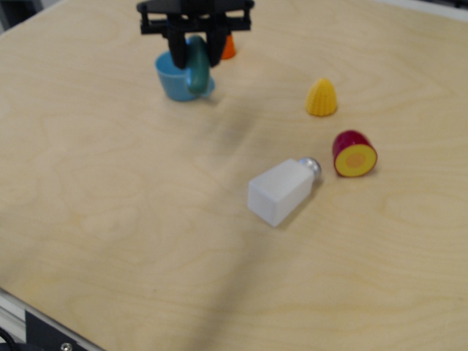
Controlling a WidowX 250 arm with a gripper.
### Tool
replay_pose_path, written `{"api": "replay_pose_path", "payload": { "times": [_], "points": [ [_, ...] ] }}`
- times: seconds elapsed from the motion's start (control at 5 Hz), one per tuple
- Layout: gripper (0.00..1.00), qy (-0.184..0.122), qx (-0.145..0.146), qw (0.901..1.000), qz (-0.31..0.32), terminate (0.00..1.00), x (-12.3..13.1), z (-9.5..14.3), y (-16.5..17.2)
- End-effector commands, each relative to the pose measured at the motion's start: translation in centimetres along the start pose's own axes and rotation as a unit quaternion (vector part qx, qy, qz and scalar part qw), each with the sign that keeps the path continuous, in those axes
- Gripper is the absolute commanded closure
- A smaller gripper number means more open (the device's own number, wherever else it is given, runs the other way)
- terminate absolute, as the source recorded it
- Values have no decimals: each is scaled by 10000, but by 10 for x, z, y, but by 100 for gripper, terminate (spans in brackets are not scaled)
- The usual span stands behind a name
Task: Put cucumber in cup
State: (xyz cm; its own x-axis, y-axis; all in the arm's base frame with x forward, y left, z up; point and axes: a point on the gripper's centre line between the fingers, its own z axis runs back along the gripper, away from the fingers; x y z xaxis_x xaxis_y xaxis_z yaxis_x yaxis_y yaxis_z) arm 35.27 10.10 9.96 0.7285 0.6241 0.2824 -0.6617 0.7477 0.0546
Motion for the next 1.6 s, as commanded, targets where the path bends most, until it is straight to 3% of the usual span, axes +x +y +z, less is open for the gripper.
{"api": "replay_pose_path", "payload": {
  "times": [0.0,0.4,0.8,1.2,1.4],
  "points": [
    [100,-441,250,9969,605,0,40,-4,29],
    [100,-876,169,9910,994,0,72,-7,30],
    [100,-1130,312,9881,995,0,80,-14,24],
    [100,-1204,277,9868,1051,0,79,-20,16],
    [0,-1219,225,9852,1180,0,78,-21,16]
  ]
}}
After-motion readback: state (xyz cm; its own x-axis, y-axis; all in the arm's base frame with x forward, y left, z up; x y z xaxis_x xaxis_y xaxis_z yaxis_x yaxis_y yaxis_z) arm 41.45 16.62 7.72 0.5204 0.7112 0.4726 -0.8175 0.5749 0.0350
